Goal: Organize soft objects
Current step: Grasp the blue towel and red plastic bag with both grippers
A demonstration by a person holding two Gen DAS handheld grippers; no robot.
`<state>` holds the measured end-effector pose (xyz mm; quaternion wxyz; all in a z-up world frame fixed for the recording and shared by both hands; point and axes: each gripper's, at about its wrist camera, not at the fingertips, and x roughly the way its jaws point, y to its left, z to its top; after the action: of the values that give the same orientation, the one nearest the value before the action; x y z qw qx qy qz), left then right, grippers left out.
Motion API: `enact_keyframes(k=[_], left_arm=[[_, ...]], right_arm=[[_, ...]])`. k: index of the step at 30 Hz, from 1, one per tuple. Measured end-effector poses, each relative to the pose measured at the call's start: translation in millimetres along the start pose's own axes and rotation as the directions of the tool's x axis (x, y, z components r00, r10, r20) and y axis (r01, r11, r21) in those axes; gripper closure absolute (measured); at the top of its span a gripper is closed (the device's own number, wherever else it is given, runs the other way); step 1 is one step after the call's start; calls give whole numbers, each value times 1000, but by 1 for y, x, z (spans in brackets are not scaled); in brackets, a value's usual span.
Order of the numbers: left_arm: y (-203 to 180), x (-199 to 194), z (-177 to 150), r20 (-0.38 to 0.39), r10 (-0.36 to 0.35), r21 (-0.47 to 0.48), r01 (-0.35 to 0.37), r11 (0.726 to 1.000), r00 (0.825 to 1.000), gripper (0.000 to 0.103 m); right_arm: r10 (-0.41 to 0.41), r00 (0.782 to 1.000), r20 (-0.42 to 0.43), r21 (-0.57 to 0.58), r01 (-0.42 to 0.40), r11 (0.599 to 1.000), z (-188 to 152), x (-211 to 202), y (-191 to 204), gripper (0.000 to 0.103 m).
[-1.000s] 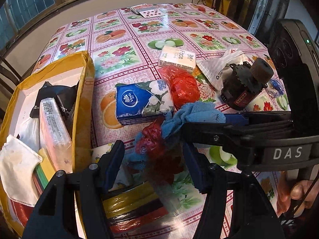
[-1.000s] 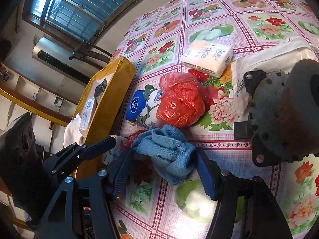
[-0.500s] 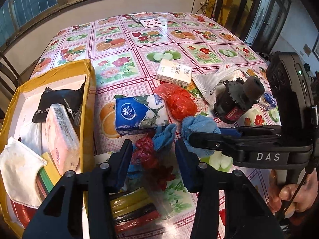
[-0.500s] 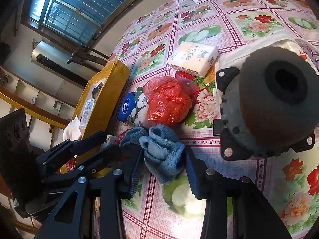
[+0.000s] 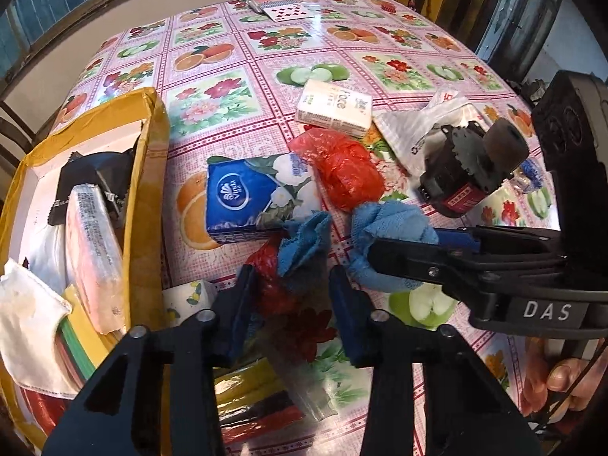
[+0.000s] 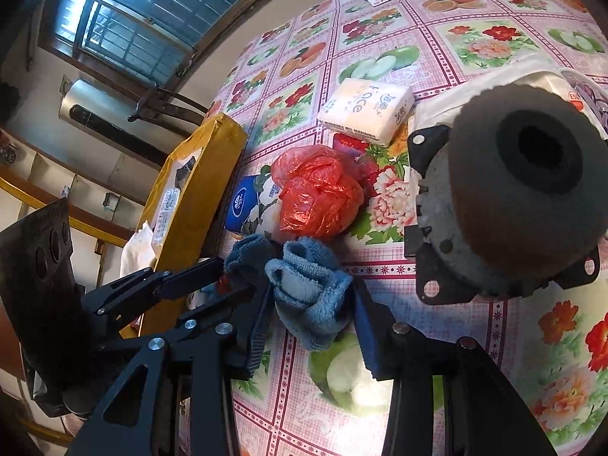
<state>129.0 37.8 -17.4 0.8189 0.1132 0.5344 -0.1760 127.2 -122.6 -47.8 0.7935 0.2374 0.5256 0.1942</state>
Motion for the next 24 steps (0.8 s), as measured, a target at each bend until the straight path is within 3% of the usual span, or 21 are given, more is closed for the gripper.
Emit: enact_keyframes(k=[1,3,5,12,13,15,16,19,21,24], left_arm=[[1,-1,-1,-2,-4,-8,4,1000,1000,78],[8,-3,-1,3,-49,-47,50,998,999,89],[16,-5,-2,5,-79,-88,79,993,997,91],[7,-11,-2,44,1,-53,1,999,999,91],[7,-10,-2,46,8,-49,-6,999,999,90],[7,-7,-2,35,11,-36,-10,999,999,70],[7,-6,-3,33,8,-37,-6,999,999,65],[8,-9,-2,41,1,-40,0,999,999,65],[8,-6,-1,21,-9,-35,9,999,1000,58],[0,-2,-1,20,18,-1,-18,1000,1000,55]], right_arm=[[3,1000,1,3,-3,1000,0,0,-1,61],[10,1000,3,8,-10,1000,-2,-1,-3,61],[16,1000,6,14,-17,1000,-2,-1,-3,61],[25,1000,9,17,-25,1000,-3,-3,-2,61],[26,1000,9,21,-27,999,-3,-3,-2,61],[32,999,5,27,-32,999,-3,-2,-4,61],[34,999,3,29,-34,999,-3,-1,-5,61],[35,999,3,26,-35,999,-2,0,-4,61],[32,999,0,23,-32,999,-1,1,-3,61],[33,999,3,25,-33,999,0,2,-4,61]])
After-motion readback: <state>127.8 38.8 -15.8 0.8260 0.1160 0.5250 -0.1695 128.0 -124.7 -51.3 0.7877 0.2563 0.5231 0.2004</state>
